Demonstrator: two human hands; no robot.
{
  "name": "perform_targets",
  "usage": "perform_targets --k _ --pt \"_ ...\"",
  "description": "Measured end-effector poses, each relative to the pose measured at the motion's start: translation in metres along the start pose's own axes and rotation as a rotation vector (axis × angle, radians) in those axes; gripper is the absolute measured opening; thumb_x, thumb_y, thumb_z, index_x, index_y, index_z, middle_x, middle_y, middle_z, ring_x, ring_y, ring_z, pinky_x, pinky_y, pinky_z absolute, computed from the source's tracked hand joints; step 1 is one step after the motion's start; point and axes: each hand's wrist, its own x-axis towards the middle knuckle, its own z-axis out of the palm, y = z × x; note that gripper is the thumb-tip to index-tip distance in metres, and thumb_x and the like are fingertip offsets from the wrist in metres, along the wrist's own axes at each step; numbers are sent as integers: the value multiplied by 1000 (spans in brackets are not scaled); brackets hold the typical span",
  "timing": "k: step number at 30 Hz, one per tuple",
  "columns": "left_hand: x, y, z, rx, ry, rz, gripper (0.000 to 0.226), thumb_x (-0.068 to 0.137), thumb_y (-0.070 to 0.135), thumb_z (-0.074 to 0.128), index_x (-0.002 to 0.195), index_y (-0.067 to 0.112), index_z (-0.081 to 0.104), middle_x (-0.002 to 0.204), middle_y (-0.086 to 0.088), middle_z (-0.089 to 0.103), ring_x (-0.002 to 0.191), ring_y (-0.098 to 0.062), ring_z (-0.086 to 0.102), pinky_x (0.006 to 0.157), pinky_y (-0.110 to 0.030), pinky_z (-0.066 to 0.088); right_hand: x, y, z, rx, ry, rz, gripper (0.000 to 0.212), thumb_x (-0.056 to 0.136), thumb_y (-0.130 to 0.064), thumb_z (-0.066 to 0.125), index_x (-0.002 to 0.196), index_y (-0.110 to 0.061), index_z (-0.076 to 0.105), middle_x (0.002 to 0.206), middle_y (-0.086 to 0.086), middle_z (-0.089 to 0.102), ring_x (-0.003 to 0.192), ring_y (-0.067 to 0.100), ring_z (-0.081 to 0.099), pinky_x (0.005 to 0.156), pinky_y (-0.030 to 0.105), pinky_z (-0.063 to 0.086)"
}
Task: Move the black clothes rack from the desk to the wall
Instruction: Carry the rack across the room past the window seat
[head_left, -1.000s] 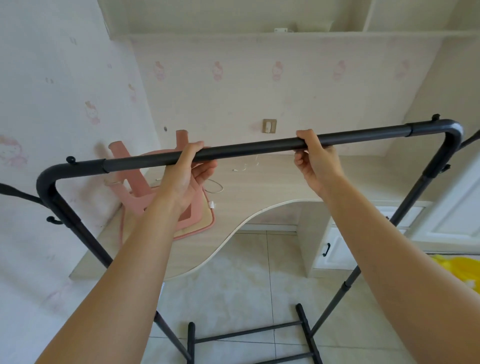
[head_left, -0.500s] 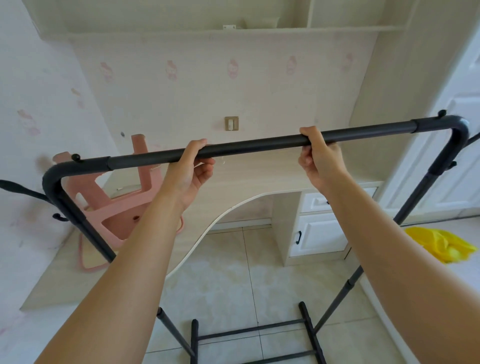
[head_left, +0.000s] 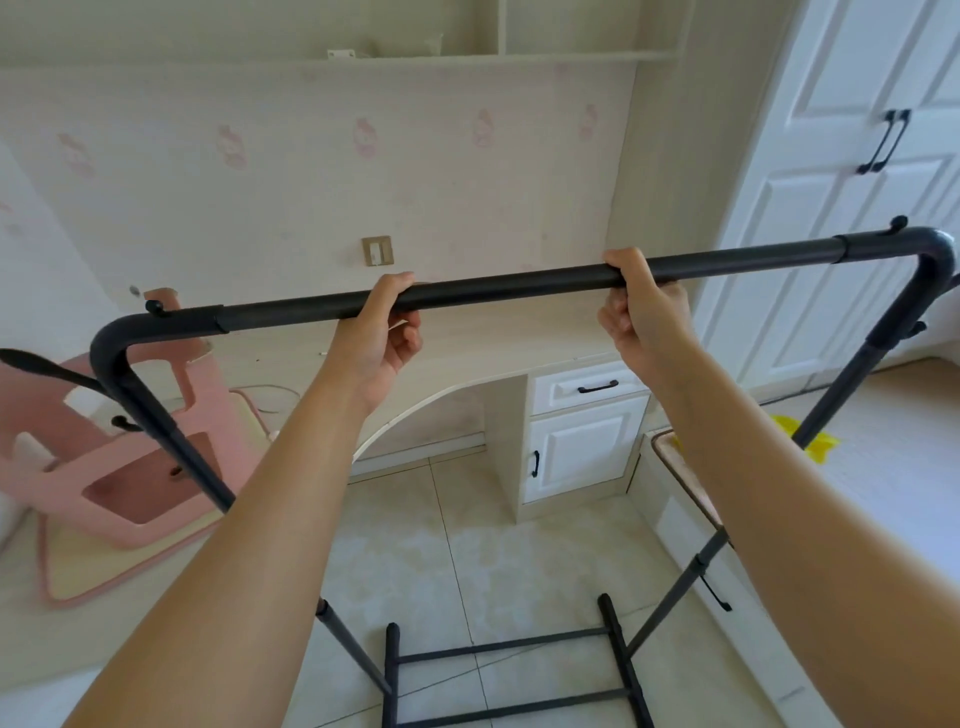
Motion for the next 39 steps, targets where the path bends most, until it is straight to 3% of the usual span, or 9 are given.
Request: perform_targets --k 20,27,32,39 --pt "30 -77 153 66 -400 -155 15 87 26 71 86 14 62 54 5 53 45 -6 45 45 -16 41 -11 -69 -148 35 339 -172 35 87 -14 66 62 -15 42 42 -4 28 38 11 20 44 24 20" --pt "36 -100 206 51 -579 -247 22 89 22 69 70 17 59 53 4 53 44 -5 46 45 -16 41 -27 -89 -187 55 502 -269 31 85 -11 68 64 -13 44 42 -1 30 36 11 23 39 24 22" --pt "27 -117 244 54 -724 -287 42 92 20 66 50 20 71 50 5 55 42 -4 47 45 -15 41 -47 -104 -216 39 599 -334 34 85 -11 67 61 -14 43 41 -1 31 36 11 23 37 22 24" --pt "7 -143 293 32 -864 -376 12 91 19 66 82 11 69 51 5 58 42 -4 50 45 -15 42 -90 -123 -250 -21 755 -425 39 84 -12 66 55 -15 41 41 0 34 34 11 24 37 22 22"
